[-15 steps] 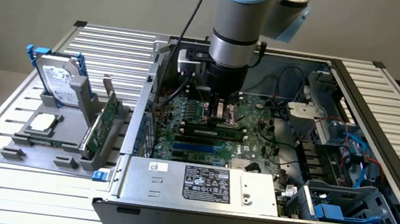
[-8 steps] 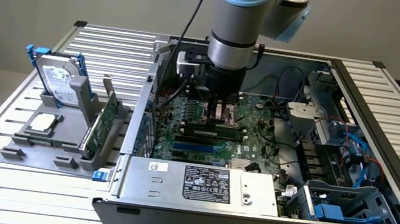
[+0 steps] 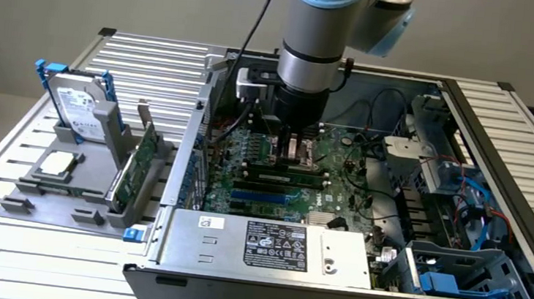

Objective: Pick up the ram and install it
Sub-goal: 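Press down the ram until it locks into place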

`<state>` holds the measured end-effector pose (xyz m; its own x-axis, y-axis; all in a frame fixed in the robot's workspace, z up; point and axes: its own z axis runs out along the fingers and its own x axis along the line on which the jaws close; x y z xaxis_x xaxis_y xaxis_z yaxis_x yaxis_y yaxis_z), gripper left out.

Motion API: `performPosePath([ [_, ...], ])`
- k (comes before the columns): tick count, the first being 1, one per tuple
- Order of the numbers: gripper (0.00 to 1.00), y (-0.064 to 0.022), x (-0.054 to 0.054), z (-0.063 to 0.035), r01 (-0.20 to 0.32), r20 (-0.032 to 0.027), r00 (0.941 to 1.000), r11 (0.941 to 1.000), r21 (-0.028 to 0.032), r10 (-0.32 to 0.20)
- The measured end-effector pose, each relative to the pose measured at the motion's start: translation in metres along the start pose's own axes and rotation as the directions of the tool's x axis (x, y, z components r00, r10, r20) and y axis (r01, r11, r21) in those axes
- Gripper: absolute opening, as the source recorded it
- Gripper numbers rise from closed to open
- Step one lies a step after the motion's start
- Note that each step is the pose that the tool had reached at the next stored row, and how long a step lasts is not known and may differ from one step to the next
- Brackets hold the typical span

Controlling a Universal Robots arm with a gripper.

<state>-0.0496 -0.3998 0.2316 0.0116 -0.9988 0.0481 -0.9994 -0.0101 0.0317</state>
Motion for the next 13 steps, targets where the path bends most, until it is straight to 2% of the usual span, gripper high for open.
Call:
performPosePath([
  [4, 0.11, -0.003, 0.001, -0.0092, 0.0, -0.0003, 1.0, 1.0, -0.0017, 0.0],
  [8, 0.11, -0.0102, 0.003, -0.0179, 0.0, -0.0003, 1.0, 1.0, -0.0044, 0.0],
  [13, 0.11, -0.016, 0.012, -0.0313, 0.001, -0.0003, 1.0, 0.9999, -0.0108, -0.001],
])
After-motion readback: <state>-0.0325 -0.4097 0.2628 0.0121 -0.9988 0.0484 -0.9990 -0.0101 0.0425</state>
